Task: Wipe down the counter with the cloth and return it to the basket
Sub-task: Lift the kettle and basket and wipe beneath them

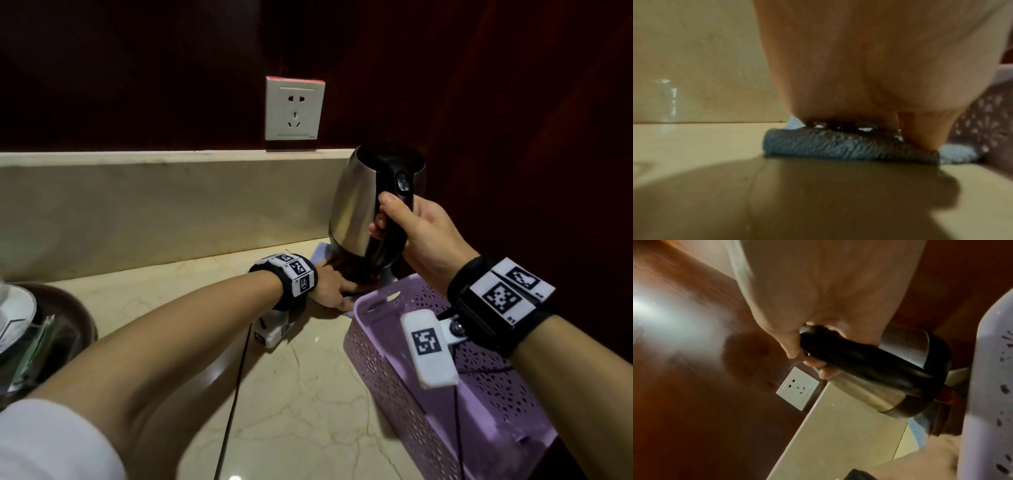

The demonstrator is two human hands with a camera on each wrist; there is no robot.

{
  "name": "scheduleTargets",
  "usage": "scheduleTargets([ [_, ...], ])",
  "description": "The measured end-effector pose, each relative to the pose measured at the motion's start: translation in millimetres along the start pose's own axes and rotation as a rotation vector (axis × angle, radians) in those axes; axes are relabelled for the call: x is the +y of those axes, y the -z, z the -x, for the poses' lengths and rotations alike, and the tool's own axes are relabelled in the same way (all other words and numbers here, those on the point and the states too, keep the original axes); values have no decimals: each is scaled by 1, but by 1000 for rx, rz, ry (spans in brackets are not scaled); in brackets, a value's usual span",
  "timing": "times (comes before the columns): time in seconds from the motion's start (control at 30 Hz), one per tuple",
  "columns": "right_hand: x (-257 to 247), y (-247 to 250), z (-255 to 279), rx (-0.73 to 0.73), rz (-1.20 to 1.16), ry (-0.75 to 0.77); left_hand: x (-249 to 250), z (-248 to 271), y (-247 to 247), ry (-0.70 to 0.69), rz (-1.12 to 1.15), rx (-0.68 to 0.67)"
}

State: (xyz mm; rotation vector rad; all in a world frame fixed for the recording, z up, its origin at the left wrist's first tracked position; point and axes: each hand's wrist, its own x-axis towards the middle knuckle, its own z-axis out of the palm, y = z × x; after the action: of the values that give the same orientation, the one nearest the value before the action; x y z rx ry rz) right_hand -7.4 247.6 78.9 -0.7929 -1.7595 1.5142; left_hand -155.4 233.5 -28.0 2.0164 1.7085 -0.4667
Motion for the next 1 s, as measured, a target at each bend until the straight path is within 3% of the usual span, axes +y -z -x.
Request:
scheduleTargets([
  [0.23, 9, -5, 3, -14, 14, 6, -13, 26, -23, -2, -45, 25],
  [0.57, 32, -3, 1, -8, 18, -6, -15, 86, -55, 49, 2, -54],
  [1.0, 53, -5, -14, -44, -11, -112, -23, 104, -69, 139, 49, -90],
])
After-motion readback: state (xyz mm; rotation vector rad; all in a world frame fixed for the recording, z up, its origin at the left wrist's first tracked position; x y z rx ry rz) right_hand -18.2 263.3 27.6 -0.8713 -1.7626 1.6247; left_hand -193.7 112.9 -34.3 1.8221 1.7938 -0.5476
